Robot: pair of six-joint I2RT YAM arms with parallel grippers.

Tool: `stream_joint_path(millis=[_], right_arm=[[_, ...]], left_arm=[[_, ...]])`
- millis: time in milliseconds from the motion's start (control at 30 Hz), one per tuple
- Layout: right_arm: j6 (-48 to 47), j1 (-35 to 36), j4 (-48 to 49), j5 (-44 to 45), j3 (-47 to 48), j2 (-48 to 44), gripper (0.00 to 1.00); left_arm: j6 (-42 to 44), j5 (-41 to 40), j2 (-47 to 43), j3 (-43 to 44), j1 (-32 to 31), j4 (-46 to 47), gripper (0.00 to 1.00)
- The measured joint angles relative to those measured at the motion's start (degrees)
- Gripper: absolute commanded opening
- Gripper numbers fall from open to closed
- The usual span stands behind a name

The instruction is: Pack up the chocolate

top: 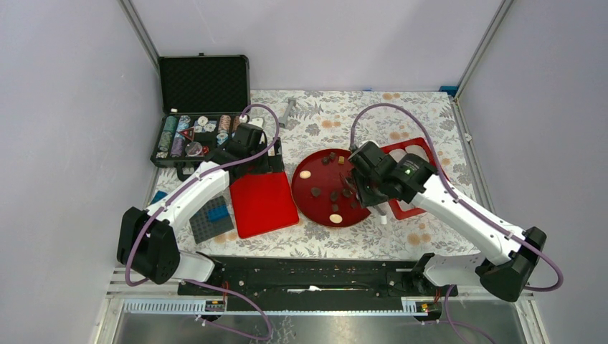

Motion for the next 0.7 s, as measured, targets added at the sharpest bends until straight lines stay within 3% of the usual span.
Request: stream_joint_path(millis=[200, 467, 700], right_arm=[[0.15, -2.54, -0.46, 5.64, 4.52, -0.81, 0.27], [-0.26, -22.34, -0.79, 8.46, 3.78, -4.50, 0.27], [0.33, -29.27, -1.97, 8.15, -1.38, -8.94, 0.27]], left_arm=[[0.00, -0.02, 0.00, 0.00, 0.00, 0.00, 0.99], [0.07, -0.04, 0.00, 0.00, 0.00, -0.02, 0.99], [0.39, -0.02, 0.00, 0.00, 0.00, -0.02, 0.99]])
